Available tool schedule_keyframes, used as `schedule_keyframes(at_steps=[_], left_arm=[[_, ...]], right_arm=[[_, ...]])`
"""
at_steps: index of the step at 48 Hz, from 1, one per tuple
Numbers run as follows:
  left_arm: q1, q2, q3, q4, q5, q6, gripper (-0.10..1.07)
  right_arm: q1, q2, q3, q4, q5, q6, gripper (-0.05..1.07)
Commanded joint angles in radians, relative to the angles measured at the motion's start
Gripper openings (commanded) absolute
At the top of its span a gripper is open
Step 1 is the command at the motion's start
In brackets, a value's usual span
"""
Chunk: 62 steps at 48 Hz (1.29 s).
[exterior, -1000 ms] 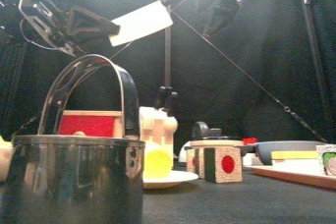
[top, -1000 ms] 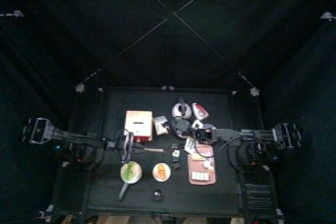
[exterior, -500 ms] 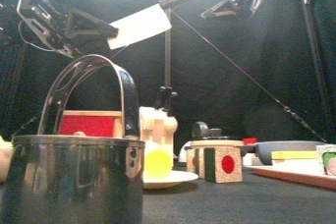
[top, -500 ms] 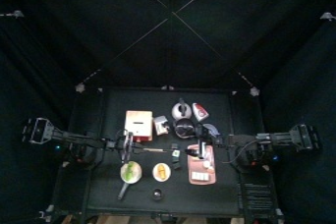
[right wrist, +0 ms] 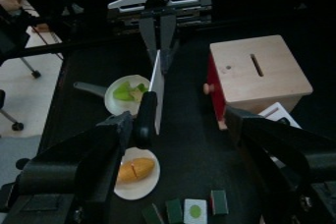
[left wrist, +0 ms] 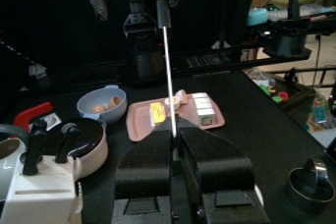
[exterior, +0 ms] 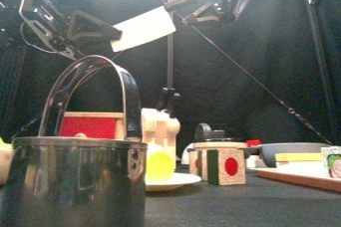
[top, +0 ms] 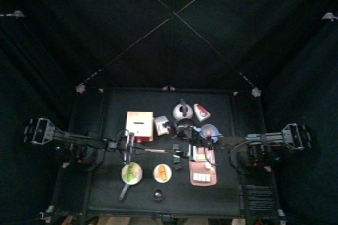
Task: Regrasp cleaver
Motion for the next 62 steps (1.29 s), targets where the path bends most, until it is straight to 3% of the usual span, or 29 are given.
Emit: schedule_keyframes(at_steps=[1,30,62], left_arm=[[0.002,-0.002,-0.025,-0.002,-0.005,0.000,0.40],[0.002,0.000,-0.023,-0.002,-0.005,-0.002,0.40],[0.003,0.005,-0.023,-0.002,-0.005,-0.002,0.40]], right_arm=[[0.003,0.003,-0.031,0.000,-0.008,0.002,1.04],[0.012,0.046,-0.038,0.006,-0.008,0.005,0.99],[0.008,0.091,-0.055,0.029,0.037,0.008,0.48]])
